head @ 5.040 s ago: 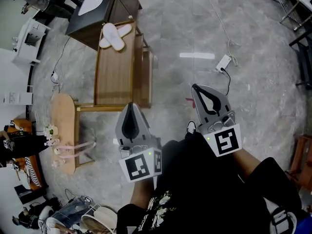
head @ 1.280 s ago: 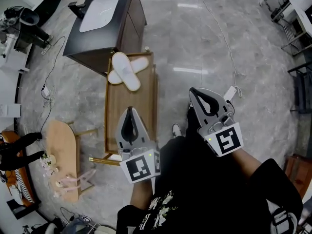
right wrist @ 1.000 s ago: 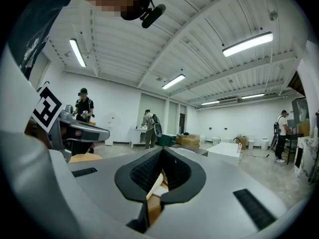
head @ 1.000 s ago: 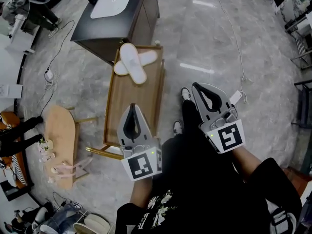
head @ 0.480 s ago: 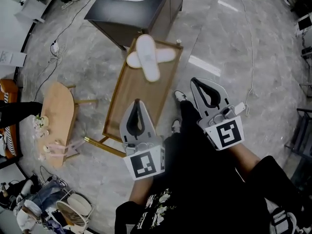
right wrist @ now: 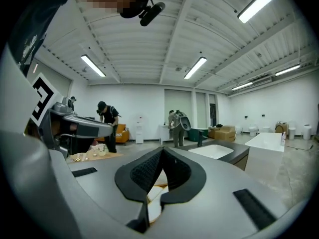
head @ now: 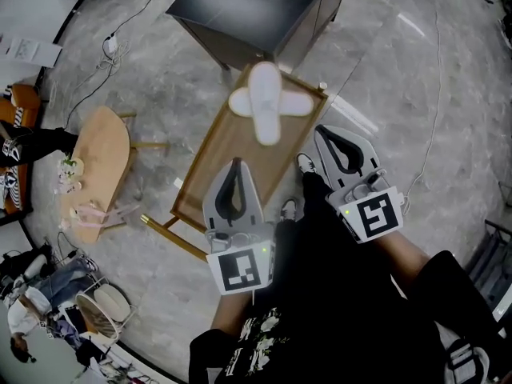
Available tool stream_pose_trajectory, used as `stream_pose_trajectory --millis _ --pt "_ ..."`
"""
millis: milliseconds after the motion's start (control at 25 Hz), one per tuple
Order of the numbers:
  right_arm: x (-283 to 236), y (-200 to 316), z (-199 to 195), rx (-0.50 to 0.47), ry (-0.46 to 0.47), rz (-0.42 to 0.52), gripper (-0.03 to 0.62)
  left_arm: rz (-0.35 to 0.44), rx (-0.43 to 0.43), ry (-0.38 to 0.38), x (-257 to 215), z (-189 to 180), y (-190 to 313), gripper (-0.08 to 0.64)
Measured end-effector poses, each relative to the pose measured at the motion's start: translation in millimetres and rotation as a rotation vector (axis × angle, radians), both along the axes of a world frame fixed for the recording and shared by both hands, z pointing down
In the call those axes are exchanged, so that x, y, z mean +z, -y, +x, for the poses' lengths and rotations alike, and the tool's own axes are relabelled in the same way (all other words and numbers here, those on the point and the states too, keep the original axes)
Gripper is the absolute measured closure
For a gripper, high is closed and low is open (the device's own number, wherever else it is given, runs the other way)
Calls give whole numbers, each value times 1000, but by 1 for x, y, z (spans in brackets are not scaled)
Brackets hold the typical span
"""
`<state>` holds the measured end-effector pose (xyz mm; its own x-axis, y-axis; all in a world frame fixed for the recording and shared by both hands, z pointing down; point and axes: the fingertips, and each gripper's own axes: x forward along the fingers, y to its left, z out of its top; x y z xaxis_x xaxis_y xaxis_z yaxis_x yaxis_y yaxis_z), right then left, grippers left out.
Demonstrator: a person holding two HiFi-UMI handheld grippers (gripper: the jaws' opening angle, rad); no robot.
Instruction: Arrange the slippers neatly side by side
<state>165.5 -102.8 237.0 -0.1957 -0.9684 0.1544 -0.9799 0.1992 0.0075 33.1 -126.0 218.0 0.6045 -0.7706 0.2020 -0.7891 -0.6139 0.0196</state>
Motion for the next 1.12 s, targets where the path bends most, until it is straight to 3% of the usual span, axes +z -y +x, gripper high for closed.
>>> stream_pose_trajectory --millis 120,320,920,1120 --pt "-3 22 -4 -58 12 15 594 -7 -22 -11 2 4 11 557" --pt "4 45 -7 -133 40 -1 594 3 -84 42 5 8 25 556" --pt "28 99 -37 -475 73 -15 594 -50 -372 88 39 -1 55 555" --pt "50 118 -52 -580 95 -112 594 -151 -428 159 55 -1 56 555"
